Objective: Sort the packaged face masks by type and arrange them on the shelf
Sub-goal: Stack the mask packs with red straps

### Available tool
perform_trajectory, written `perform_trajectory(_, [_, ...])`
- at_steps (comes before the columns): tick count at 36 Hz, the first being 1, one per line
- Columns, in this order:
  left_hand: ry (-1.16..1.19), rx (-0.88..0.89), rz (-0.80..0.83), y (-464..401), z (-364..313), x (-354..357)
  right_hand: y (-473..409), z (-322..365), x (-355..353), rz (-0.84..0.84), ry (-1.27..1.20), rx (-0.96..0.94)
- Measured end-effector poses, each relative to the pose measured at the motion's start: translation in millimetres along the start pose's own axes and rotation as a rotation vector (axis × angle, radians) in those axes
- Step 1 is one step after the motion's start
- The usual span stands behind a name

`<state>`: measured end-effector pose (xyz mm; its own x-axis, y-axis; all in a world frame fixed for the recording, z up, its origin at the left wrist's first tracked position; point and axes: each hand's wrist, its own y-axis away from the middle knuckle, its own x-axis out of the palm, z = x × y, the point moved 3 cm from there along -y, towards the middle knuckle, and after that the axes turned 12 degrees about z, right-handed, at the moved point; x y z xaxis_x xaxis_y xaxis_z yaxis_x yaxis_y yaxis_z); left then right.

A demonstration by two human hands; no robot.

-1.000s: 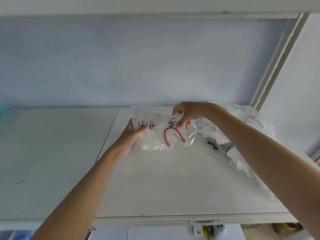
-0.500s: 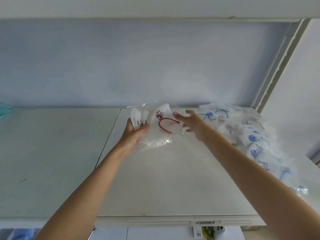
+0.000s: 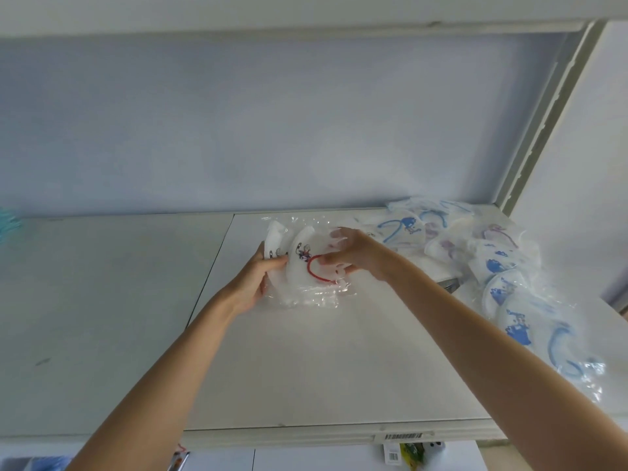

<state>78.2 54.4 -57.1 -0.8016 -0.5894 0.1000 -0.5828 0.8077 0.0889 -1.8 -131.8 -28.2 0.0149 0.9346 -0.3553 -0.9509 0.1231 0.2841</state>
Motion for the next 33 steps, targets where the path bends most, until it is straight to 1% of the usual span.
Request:
perform_trajectory(3, [0.019,-0.078,-0.046,2,1,-3,-7,-5,10,-0.006,-0.074,0.028])
perform_trajectory(6, [0.016,-0.104,-0.027,-2,3,-4,-15,-7,19,-0.035,-0.086,0.023])
perform_trajectory(8, [-0.037,-0.070,-0.019,-3,2,-3,-22,-8,23,-0.072,-0.037,-0.008])
perform_trajectory(10, [-0.062,-0.027,-0.046,-6,2,-5,-26,-7,24,-0.120,-0.010,-0.042])
perform_trajectory(13, [-0.046,0.014,-0.120,-7,1,-7,-29,-3,15,-0.172,-0.118,-0.042])
perform_trajectory(14, [-0.028,0.024,-0.149,-7,1,-10,-31,-4,6,-0.228,-0.115,-0.038])
perform_trajectory(15, [-0.013,0.035,-0.183,-7,0,-13,-31,-6,-5,-0.312,-0.025,-0.026])
perform_trajectory(17, [-0.007,0.061,-0.247,-6,0,-22,-29,-12,-32,-0.508,0.318,0.047])
perform_trajectory(18, [-0.005,0.079,-0.270,-5,-1,-25,-28,-16,-45,-0.570,0.482,0.093])
perform_trajectory(19, [-0.004,0.094,-0.288,-4,-1,-28,-29,-22,-55,-0.589,0.611,0.146])
perform_trajectory(20, [-0.003,0.105,-0.297,-3,-2,-31,-30,-27,-63,-0.570,0.719,0.209])
perform_trajectory(22, [-0.008,0.116,-0.308,-2,-4,-35,-36,-37,-71,-0.479,0.871,0.324])
perform_trajectory(24, [-0.028,0.120,-0.314,-3,-4,-38,-45,-43,-74,-0.403,0.903,0.369])
perform_trajectory(27, [-0.031,0.112,-0.307,-4,-7,-38,-54,-44,-76,-0.406,0.726,0.378])
perform_trajectory(31, [-0.035,0.094,-0.278,-4,-6,-37,-63,-43,-71,-0.427,0.671,0.349])
perform_trajectory(33, [-0.033,0.098,-0.279,-4,-5,-38,-66,-47,-70,-0.433,0.590,0.311])
